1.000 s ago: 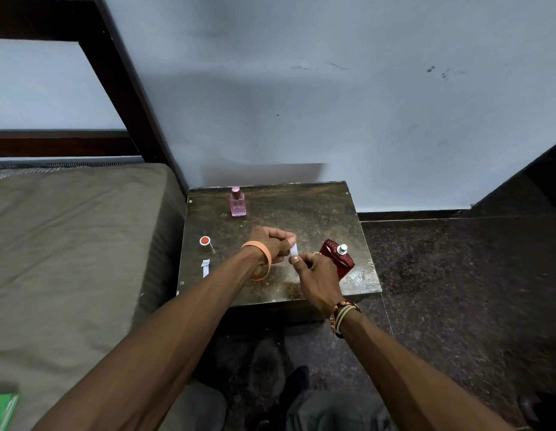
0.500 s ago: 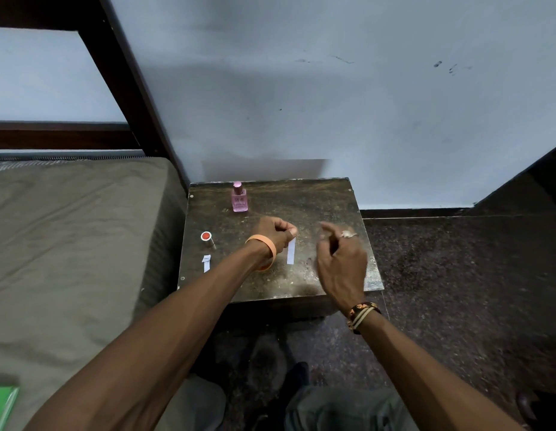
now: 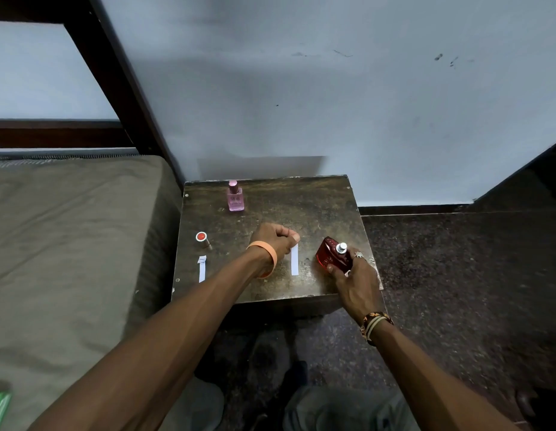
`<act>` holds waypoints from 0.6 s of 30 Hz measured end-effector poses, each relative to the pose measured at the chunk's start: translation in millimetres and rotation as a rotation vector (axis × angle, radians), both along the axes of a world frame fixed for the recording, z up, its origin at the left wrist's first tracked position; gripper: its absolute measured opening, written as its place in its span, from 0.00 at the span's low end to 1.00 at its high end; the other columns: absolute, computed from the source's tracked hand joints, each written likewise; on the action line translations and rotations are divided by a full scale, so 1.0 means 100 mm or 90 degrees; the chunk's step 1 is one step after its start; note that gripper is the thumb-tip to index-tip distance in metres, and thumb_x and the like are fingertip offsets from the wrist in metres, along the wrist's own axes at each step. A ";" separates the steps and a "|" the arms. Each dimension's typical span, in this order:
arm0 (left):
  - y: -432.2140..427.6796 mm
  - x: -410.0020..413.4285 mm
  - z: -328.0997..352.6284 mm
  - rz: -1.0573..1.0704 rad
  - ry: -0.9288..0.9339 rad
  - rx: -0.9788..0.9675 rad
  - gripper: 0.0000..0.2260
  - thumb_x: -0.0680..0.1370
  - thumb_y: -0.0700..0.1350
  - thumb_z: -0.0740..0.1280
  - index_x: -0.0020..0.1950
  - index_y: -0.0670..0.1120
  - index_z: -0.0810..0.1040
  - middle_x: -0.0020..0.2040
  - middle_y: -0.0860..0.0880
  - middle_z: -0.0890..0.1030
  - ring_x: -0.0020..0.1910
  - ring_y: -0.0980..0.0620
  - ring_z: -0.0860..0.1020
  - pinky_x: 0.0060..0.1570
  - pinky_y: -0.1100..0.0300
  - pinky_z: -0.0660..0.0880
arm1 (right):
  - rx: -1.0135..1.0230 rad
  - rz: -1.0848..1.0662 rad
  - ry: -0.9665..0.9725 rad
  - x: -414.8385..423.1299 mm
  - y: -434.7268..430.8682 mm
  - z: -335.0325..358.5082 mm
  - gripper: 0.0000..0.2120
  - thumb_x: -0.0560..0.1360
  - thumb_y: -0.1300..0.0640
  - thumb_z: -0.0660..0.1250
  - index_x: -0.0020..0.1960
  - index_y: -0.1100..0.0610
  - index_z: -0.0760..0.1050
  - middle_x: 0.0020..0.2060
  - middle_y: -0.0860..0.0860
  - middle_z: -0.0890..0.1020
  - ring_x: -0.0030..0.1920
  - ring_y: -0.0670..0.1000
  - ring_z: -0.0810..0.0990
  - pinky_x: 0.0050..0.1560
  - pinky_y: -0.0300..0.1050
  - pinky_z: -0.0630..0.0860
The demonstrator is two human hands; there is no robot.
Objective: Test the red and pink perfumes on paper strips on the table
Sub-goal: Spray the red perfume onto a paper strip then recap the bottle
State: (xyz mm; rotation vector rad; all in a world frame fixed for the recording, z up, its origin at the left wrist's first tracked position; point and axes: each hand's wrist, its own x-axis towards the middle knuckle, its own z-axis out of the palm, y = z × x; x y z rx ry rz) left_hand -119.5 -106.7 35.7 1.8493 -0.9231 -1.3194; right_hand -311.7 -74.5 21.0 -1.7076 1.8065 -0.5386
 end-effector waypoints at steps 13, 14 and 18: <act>0.29 -0.17 0.81 -0.014 0.152 0.015 0.02 0.78 0.42 0.64 0.46 0.46 0.74 0.39 0.46 0.78 0.37 0.49 0.76 0.40 0.55 0.76 | -0.093 0.005 -0.204 0.15 0.16 0.82 0.16 0.73 0.51 0.73 0.59 0.46 0.73 0.43 0.40 0.78 0.45 0.38 0.77 0.42 0.36 0.74; 0.34 -0.19 0.91 0.005 0.177 0.017 0.02 0.79 0.42 0.64 0.47 0.46 0.74 0.42 0.46 0.80 0.41 0.47 0.79 0.45 0.52 0.78 | -0.104 0.015 -0.216 0.15 0.19 0.92 0.17 0.73 0.50 0.73 0.60 0.46 0.73 0.44 0.39 0.78 0.45 0.39 0.78 0.43 0.38 0.76; 0.55 -0.25 1.28 0.054 0.248 -0.020 0.03 0.79 0.40 0.61 0.49 0.44 0.74 0.45 0.45 0.81 0.43 0.46 0.81 0.50 0.48 0.79 | -0.142 0.036 -0.265 0.12 0.36 1.25 0.19 0.74 0.51 0.72 0.63 0.48 0.71 0.47 0.40 0.76 0.48 0.41 0.78 0.41 0.36 0.78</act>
